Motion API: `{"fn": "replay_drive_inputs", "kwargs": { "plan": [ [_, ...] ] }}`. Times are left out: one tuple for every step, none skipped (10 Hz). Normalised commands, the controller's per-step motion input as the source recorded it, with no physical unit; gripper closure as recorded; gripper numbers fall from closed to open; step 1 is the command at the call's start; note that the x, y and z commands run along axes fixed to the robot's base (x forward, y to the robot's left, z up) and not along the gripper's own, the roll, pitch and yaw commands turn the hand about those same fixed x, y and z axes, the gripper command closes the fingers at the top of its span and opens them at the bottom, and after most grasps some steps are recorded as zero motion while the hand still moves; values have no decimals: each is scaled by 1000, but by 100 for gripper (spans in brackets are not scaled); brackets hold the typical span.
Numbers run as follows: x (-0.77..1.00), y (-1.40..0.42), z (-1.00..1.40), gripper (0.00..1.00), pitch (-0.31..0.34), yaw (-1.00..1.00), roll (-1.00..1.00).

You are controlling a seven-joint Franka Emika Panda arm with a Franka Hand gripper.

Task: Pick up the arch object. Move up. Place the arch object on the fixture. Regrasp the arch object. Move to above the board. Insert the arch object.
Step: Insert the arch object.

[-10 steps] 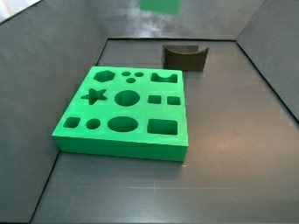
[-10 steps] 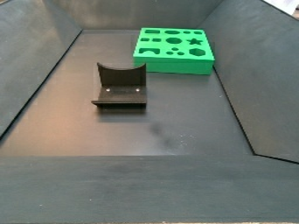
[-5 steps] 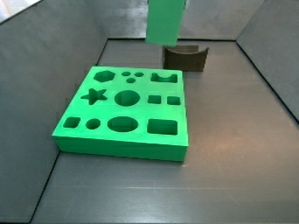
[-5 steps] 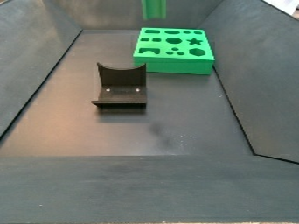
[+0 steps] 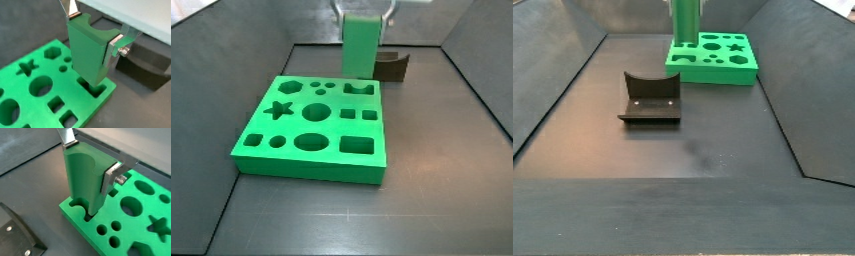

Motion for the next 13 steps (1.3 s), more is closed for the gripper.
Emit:
{"fn": "replay_drive_inputs", "kwargs": {
  "plan": [
    [74, 0, -557, 100, -316, -43, -97],
    [143, 0, -209, 100, -176, -106, -146],
    [0, 11, -223, 100, -70, -69, 0],
    [0, 51, -397, 100, -31, 0, 143],
    [43, 57, -463, 100, -34, 0, 170],
    [54, 49, -429, 100, -50, 0, 76],
    [0, 83, -354, 100, -56, 0, 33],
    [34, 71, -369, 100, -69, 0, 0],
    [0, 0, -597, 100, -166, 0, 51],
    [0, 0, -549, 100, -140, 0, 110],
    [0, -31, -411, 100, -86, 0, 127],
    [-71, -114, -511, 100, -157, 40, 226],
    [-23, 0, 0, 100, 0, 0, 0]
  ]
}}
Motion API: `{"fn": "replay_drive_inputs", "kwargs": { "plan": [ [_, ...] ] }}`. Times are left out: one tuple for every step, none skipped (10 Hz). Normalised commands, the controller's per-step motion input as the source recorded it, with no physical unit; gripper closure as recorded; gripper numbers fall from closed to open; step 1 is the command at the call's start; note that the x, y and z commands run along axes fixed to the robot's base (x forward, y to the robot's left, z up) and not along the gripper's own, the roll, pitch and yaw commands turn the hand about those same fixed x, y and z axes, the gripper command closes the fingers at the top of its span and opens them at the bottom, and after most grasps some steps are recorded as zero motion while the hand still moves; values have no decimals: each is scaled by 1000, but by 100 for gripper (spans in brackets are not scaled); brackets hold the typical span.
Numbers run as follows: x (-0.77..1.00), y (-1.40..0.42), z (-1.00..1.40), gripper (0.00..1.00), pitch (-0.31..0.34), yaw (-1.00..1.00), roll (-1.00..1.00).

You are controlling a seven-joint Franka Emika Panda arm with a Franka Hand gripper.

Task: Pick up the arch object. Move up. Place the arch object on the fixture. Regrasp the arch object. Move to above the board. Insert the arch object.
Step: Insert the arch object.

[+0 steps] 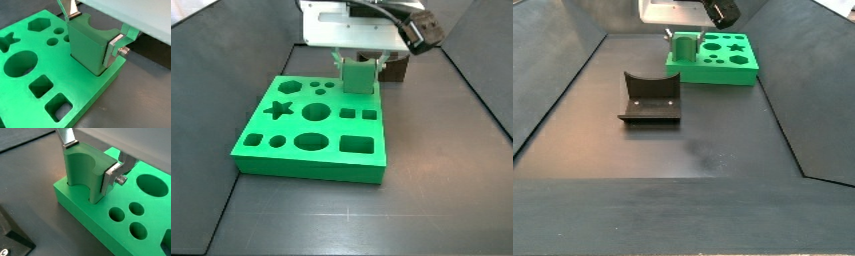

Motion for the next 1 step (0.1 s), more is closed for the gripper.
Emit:
{"fn": "replay_drive_inputs", "kwargs": {
  "plan": [
    [0, 0, 0, 100, 0, 0, 0]
  ]
}}
